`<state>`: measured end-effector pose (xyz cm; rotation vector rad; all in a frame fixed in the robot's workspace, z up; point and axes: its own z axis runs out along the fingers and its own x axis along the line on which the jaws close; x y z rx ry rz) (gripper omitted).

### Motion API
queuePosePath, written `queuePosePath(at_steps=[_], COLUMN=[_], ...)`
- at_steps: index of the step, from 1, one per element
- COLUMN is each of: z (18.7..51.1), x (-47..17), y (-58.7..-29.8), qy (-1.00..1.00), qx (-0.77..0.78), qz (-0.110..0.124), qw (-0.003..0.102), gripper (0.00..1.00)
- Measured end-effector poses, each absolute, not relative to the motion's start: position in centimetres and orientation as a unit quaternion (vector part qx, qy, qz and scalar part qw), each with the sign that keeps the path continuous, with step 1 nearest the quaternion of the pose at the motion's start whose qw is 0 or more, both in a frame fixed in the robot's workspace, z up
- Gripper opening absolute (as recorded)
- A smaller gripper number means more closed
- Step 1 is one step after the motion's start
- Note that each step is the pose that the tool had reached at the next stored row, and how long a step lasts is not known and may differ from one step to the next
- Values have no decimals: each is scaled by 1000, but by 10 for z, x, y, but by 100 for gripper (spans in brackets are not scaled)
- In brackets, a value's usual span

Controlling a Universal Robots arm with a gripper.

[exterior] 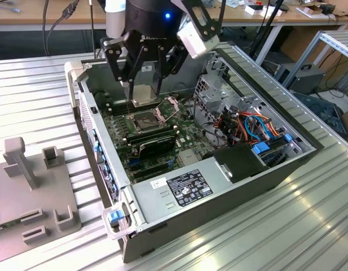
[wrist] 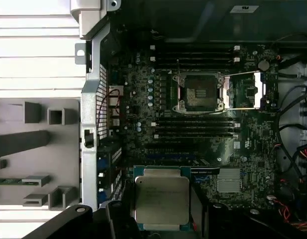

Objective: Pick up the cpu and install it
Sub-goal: 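Pick up the cpu and move it towards the insertion slot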

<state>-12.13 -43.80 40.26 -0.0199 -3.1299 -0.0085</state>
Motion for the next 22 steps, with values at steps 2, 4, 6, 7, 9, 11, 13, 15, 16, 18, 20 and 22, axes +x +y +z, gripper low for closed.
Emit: queuePosePath(at_steps=[2,4,6,7,9,11,13,15,16,18,20,22], z=[403,403,403,403,403,403,403,403,403,403,403,403], x=[-113,-106,-96,-93,-84,-78,-76,-76,-76,-75,-75,-73], y=[-438,-438,-438,-438,-438,-438,-438,-438,-438,-438,-438,-438], qy=[-1000,-1000,-1000,-1000,-1000,-1000,-1000,-1000,-1000,-1000,-1000,-1000], qx=[-6,-6,-6,-6,-6,-6,-6,-6,-6,-6,-6,-6], qz=[-3,-3,-3,-3,-3,-3,-3,-3,-3,-3,-3,-3], qw=[6,6,6,6,6,6,6,6,6,6,6,6], gripper=[54,54,54,54,54,54,54,54,54,54,54,54])
